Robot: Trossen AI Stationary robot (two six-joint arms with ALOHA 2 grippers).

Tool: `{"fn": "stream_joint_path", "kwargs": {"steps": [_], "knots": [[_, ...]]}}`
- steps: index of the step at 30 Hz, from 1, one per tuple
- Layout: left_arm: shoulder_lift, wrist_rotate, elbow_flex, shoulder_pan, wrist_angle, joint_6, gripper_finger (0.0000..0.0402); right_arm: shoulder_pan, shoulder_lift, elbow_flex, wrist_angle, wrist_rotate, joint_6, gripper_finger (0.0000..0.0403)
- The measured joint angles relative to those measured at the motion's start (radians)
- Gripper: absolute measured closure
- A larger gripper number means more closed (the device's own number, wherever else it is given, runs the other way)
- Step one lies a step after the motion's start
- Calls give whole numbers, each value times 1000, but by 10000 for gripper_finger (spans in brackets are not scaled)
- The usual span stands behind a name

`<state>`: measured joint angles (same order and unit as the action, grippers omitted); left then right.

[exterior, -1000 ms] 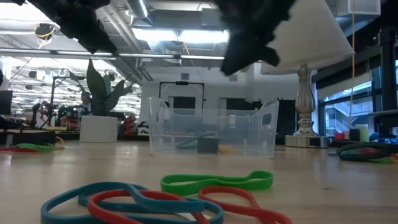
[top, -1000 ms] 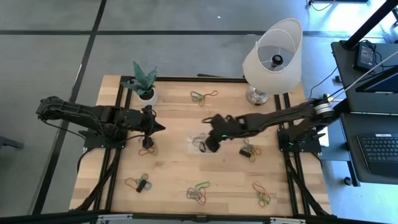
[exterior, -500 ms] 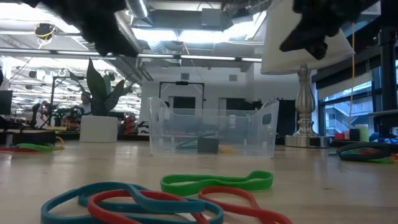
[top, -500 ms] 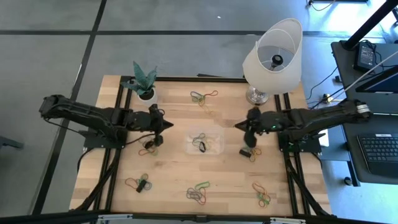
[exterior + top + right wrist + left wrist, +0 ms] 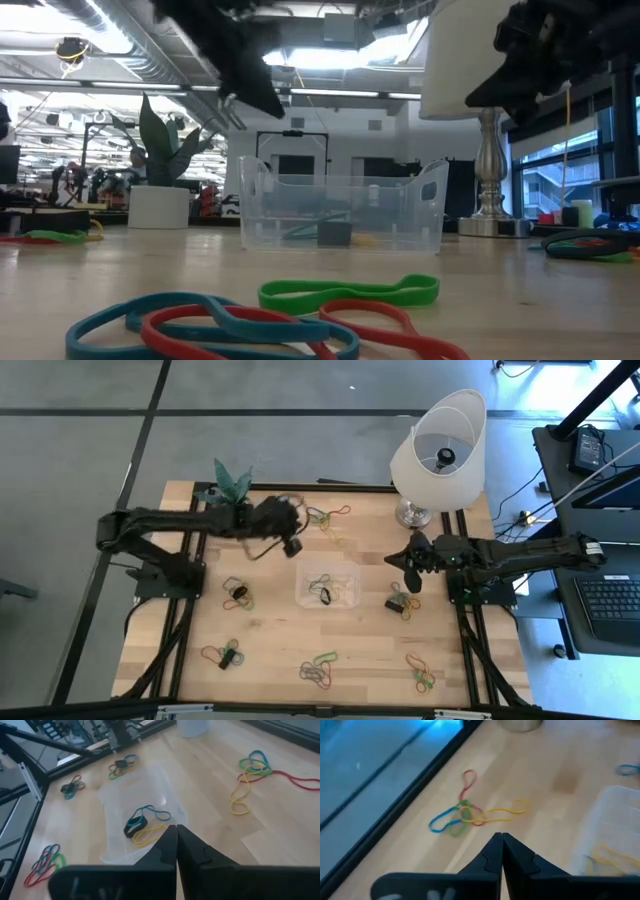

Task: Pick and place rubber bands into bin
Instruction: Put the green rubber band into the transparent bin

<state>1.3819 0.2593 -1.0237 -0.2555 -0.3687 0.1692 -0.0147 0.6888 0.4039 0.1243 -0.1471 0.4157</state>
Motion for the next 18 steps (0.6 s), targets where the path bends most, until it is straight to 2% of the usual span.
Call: {"fn": "stream_joint_path", "kwargs": {"steps": [5, 9, 12, 18], "knots": [[158, -136, -173, -161, -78, -87, 398, 16, 0, -8, -9, 12, 14, 399], [283, -246, -305, -249, -136, -180, 390, 19, 0, -8, -9, 13, 51, 399], [381, -284, -410, -293, -224, -233, 367, 19, 0, -8, -9, 11, 84, 399], [572, -286, -568, -345, -336, -267, 297, 19, 0, -8, -9, -25, 158, 394]]}}
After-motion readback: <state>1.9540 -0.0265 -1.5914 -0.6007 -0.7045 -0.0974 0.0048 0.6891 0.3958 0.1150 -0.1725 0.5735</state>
